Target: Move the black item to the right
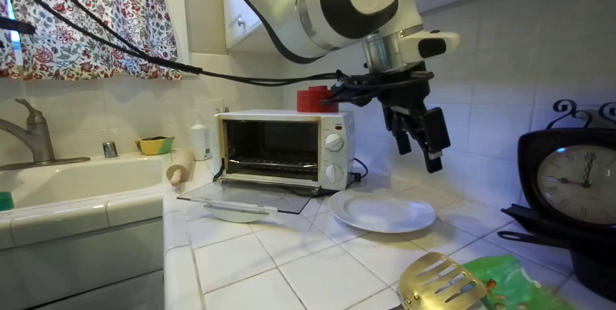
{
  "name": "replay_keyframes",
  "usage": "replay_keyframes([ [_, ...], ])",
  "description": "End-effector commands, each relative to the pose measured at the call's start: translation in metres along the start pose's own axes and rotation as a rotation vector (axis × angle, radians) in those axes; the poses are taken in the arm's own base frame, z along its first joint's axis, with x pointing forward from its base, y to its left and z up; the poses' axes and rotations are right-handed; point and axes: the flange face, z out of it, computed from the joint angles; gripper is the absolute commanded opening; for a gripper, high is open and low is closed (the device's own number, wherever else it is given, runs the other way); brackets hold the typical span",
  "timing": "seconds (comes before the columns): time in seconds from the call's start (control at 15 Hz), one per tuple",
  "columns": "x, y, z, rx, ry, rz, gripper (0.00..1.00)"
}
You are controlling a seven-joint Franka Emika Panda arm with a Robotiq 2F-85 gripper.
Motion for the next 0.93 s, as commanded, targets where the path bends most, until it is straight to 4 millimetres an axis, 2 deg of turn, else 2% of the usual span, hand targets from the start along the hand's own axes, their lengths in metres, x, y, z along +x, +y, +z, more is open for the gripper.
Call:
replay_keyframes([
  [0.0,-0.033,0.009,-0.044,0.04,-0.005,-0.092,1.0],
  [0.4,-0.091,0.022,-0.128,0.038,0.02,-0.265,1.0],
  [0.6,-0.107,0.036,-0.175,0.099,0.008,-0.226,1.0],
  [0.67,-0.086,0.019,-0.146,0.063,0.012,-0.231,1.0],
  [0.8,-0.095,0.029,-0.172,0.081,0.021,-0.224,1.0],
  [0.87,-0.098,0.032,-0.177,0.086,0.024,-0.221,1.0],
])
